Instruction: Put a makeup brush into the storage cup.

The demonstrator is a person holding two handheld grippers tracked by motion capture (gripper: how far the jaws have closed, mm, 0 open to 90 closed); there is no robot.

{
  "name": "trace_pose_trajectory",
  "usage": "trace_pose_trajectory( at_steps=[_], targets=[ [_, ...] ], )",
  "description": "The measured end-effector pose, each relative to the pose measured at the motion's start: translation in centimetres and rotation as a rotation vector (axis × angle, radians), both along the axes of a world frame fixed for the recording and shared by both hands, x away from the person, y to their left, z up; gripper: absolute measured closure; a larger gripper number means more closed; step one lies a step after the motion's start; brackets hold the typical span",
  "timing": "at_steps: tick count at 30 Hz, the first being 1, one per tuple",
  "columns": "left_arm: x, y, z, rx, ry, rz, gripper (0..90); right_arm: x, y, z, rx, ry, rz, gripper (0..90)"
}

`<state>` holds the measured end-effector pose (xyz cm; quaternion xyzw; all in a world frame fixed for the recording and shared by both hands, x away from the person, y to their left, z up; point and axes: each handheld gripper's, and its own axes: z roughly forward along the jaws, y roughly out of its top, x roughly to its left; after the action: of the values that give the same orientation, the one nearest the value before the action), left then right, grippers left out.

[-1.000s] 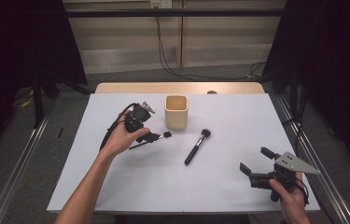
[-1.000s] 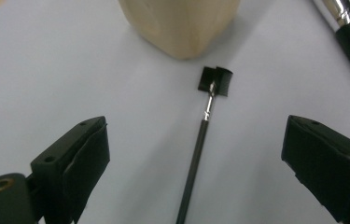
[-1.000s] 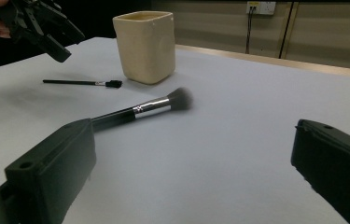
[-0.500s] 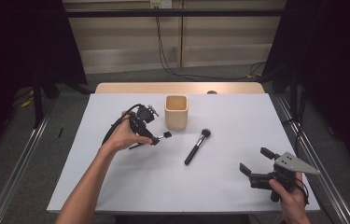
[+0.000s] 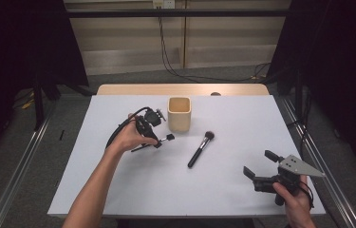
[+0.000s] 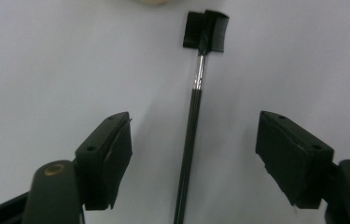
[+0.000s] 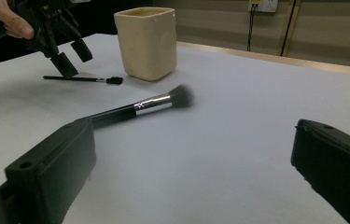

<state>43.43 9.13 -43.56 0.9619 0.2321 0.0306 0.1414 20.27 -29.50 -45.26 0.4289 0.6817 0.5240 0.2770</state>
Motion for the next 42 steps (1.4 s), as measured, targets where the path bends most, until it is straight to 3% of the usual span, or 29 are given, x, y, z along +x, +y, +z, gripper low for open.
trace_pose_trajectory(
  at_steps=[2,7,12,25,34,39,42],
  targets=[
    [0.3,0.0,-0.4,0.013,0.030,-0.006,33.1,0.0,0.0,0.0,0.000,0.000,-0.001,0.0],
    [0.7,-0.1,-0.5,0.018,0.044,-0.025,42.1,0.0,0.0,-0.1,-0.004,0.005,0.002,0.0],
    [0.7,-0.3,-0.7,0.004,0.047,-0.029,50.6,0.0,0.0,-0.1,-0.005,0.005,0.004,0.0],
    [0.7,-1.0,-1.3,0.034,0.063,-0.062,66.7,0.0,0.0,-0.1,-0.009,0.006,0.010,0.0],
    [1.5,-0.6,-1.4,0.016,0.102,-0.029,77.4,-0.1,0.0,-0.1,-0.007,0.011,0.012,0.0],
    [1.6,-1.5,-1.3,0.093,0.098,-0.076,80.8,-0.1,0.0,-0.1,-0.008,0.011,0.016,0.0],
    [1.3,-1.9,-1.3,0.100,0.097,-0.082,85.6,-0.1,-0.1,-0.1,-0.015,0.009,0.017,0.0]
  ],
)
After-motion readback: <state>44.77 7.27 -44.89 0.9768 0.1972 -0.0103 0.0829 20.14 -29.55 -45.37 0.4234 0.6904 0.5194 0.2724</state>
